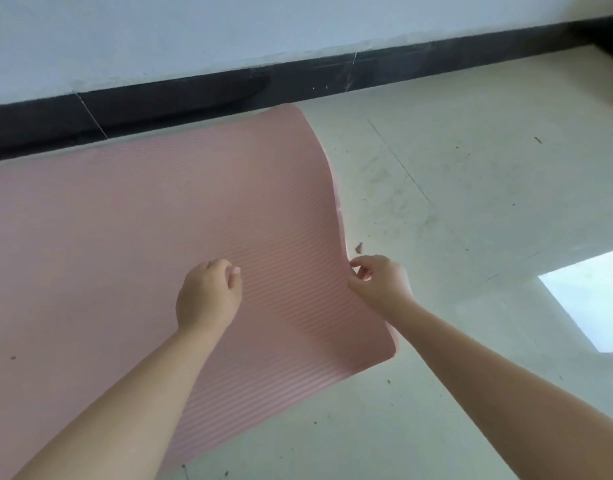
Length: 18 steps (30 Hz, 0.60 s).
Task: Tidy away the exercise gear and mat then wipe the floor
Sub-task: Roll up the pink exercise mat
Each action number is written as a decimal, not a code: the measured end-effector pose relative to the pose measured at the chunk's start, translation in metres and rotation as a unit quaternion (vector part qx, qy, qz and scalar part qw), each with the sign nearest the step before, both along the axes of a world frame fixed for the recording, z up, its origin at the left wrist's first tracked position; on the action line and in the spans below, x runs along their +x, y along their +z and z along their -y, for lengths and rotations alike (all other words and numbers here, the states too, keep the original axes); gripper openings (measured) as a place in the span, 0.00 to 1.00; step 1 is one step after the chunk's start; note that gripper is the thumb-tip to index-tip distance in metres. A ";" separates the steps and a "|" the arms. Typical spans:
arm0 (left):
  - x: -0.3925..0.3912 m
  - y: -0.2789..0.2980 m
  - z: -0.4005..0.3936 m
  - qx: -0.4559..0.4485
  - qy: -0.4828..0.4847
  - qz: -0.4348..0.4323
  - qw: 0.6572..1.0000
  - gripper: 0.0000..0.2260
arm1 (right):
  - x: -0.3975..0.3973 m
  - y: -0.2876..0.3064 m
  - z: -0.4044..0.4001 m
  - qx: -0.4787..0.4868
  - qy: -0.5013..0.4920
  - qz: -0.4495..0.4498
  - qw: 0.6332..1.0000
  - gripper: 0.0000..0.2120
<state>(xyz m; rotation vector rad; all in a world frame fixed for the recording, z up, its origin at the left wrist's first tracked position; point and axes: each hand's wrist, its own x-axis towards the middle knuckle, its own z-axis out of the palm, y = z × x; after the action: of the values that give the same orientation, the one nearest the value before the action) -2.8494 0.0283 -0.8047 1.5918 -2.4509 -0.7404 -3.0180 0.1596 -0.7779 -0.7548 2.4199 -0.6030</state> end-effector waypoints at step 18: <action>0.040 0.002 0.030 0.105 0.148 -0.132 0.975 0.15 | 0.044 -0.025 0.012 0.105 0.018 0.021 0.994 0.36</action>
<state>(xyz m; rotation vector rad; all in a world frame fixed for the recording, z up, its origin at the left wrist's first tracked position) -2.8096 -0.0020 -0.8031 1.7469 -1.9508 -1.1048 -2.9740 0.1478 -0.8029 -0.6890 2.3791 -0.3389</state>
